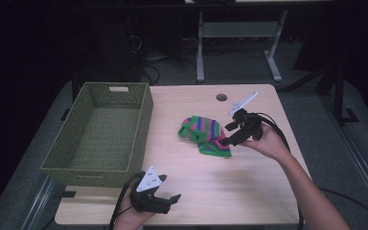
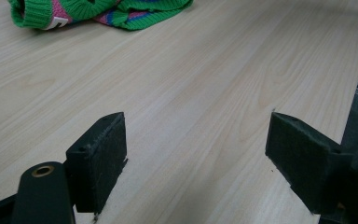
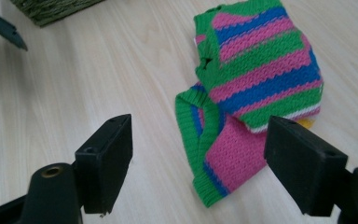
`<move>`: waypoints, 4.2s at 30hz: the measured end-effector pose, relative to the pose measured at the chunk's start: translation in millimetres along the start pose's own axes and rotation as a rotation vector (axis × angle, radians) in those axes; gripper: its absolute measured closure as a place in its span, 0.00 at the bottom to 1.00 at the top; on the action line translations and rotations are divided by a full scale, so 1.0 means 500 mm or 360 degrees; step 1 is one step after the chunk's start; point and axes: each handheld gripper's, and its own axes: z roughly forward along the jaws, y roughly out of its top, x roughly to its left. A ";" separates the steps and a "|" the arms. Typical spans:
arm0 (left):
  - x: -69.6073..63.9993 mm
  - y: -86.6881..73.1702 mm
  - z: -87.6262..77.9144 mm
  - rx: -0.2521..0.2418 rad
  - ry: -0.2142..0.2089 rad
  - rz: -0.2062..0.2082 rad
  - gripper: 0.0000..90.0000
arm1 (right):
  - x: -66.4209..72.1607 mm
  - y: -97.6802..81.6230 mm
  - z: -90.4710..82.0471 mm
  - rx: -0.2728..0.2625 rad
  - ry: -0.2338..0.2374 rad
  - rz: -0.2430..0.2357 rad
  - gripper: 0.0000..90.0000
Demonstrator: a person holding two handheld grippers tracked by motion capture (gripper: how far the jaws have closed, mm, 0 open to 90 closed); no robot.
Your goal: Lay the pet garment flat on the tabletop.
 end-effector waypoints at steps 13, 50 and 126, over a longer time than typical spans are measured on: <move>0.003 0.001 -0.004 -0.0008 -0.0007 -0.0004 0.22 | -0.023 0.042 0.068 0.0088 -0.0067 -0.0005 0.26; 0.006 0.003 -0.002 -0.0007 -0.0018 0.0002 0.22 | -0.047 0.030 0.228 0.0328 -0.0285 0.0047 0.29; 0.009 0.000 -0.009 -0.0049 -0.0030 -0.0035 0.23 | 0.063 -0.056 0.025 -0.0208 0.0024 0.0185 0.73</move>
